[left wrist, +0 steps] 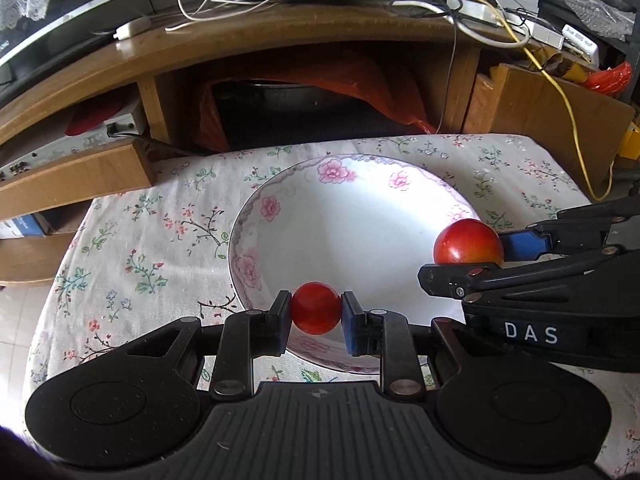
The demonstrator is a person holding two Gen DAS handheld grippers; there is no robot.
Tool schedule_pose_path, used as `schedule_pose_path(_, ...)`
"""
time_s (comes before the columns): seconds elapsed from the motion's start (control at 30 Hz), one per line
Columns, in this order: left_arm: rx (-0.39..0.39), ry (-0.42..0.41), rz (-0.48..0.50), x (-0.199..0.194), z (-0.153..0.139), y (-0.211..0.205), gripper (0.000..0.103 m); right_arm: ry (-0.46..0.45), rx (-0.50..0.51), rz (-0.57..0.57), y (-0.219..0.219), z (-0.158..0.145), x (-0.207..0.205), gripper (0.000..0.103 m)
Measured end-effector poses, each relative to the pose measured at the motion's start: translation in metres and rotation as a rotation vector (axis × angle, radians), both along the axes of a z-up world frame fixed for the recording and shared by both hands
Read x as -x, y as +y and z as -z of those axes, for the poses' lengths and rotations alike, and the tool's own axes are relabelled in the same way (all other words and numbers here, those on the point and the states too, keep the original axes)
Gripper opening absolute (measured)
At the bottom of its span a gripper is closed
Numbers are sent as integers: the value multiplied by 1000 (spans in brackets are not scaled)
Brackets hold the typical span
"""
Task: Organize fruits
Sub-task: 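Carry the large tomato and the cherry tomato over the white bowl with both tools, then open both tools to drop the two tomatoes into the bowl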
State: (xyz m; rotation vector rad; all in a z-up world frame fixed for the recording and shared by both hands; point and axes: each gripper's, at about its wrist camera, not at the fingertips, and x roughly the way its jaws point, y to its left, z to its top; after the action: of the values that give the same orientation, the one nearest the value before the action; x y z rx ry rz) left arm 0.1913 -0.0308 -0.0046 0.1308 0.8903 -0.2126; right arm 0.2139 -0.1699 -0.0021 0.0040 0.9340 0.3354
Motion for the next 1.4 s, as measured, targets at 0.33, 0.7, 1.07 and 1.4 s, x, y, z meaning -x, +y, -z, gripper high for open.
schedule_pose_path(0.33, -30, 1, 4, -3, 3, -1, 32, -2, 17, -23, 4, 5, -4, 34)
schedule_pose_path(0.7, -58, -7, 4, -2, 3, -4, 35, -7, 19, -34, 4, 5, -3, 34)
schedule_pose_path(1.07, -81, -38, -3, 0, -3, -4, 45, -19, 14, -23, 2, 0, -1, 34)
schedule_pose_path(1.4, -83, -62, -6, 5, -10, -3, 46, -36, 6, -8, 1, -10, 5, 34)
